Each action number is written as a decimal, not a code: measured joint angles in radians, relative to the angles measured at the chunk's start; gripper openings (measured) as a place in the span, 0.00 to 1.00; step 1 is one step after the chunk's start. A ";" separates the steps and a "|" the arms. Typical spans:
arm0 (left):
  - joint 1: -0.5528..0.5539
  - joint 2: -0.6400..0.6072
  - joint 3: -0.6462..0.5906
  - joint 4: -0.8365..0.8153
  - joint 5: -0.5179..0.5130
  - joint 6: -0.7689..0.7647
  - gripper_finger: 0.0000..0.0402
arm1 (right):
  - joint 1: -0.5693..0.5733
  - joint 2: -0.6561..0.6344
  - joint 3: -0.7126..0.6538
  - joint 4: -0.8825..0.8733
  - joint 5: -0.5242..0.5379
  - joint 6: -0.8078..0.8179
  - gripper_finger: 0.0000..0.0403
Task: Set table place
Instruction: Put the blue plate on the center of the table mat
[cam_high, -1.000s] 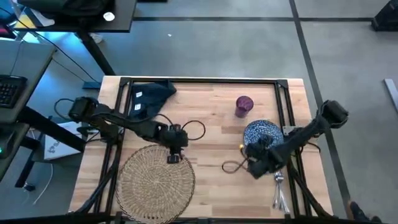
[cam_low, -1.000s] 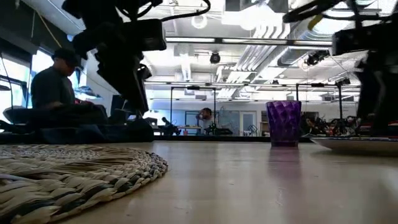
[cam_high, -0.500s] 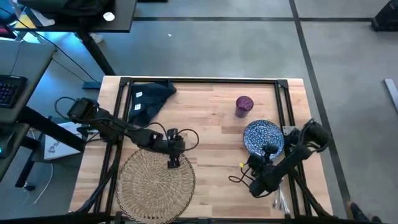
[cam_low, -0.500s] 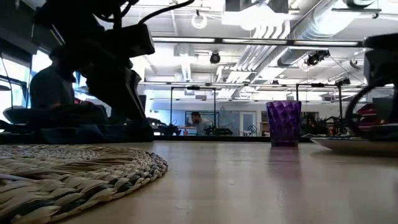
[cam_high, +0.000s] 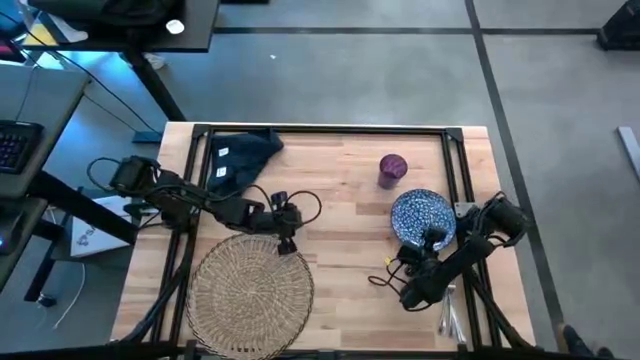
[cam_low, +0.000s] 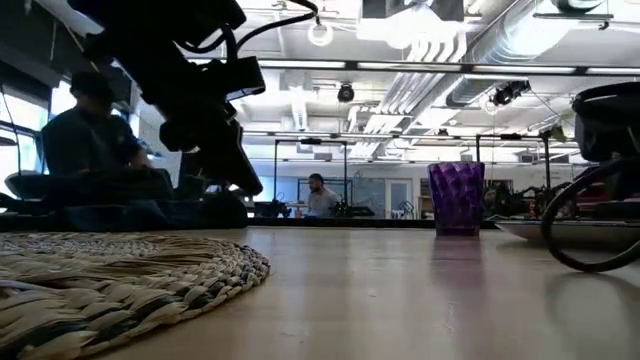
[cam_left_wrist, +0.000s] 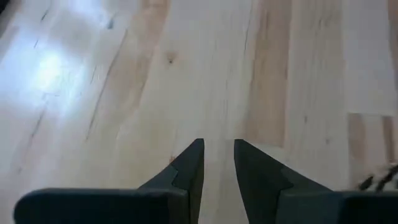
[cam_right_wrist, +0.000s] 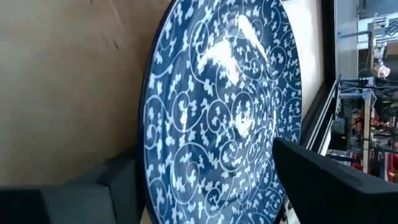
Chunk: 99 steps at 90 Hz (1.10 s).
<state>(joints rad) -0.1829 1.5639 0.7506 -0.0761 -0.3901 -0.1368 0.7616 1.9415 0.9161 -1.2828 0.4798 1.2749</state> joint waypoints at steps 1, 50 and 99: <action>0.000 0.000 0.000 0.000 0.000 0.000 0.17 | -0.001 0.000 0.000 0.001 -0.001 -0.002 0.67; -0.009 0.000 0.000 -0.003 0.006 0.017 0.17 | -0.004 0.002 -0.006 0.096 -0.027 -0.134 0.27; -0.031 -0.096 0.011 -0.039 0.024 0.017 0.17 | -0.001 -0.029 0.098 0.088 -0.036 -0.131 0.01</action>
<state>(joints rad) -0.2134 1.4676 0.7616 -0.1147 -0.3664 -0.1196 0.7601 1.9120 1.0142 -1.1948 0.4440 1.1434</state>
